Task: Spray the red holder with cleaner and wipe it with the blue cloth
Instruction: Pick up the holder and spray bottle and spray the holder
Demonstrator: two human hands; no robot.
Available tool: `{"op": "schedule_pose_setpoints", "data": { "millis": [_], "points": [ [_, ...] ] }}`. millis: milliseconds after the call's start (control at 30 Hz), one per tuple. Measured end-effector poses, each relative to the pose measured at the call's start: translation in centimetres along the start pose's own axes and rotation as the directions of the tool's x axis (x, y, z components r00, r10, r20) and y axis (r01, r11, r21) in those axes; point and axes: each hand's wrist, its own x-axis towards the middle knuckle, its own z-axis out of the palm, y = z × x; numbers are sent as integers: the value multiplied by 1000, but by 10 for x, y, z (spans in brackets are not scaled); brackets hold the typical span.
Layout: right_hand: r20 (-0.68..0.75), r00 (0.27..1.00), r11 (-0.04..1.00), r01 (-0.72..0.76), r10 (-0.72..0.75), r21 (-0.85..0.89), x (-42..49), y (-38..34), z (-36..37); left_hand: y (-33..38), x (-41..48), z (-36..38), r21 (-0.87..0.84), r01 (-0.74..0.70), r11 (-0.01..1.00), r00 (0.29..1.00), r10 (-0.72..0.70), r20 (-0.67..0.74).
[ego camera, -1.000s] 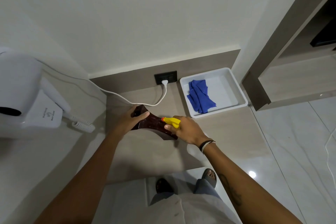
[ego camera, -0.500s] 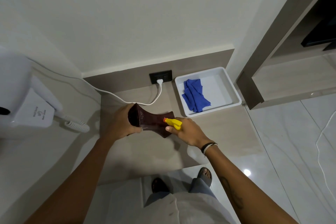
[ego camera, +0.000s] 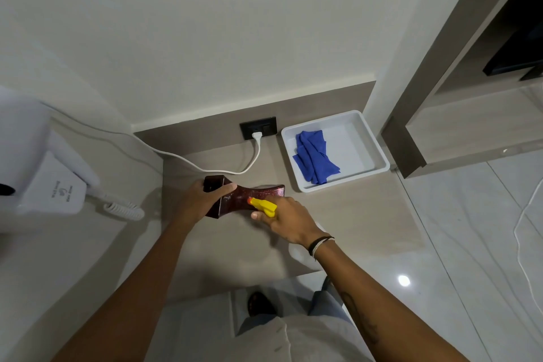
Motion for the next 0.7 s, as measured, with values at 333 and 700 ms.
{"op": "schedule_pose_setpoints", "data": {
  "millis": [333, 700],
  "points": [
    [-36, 973, 969, -231, 229, -91, 6, 20, -7, -12, 4, -10, -48, -81, 996, 987, 87, 133],
    [29, 996, 997, -78, 79, -16, 2, 14, -9, -14, 8, -14, 11, -29, 1000, 998, 28, 48]
  ]
}}
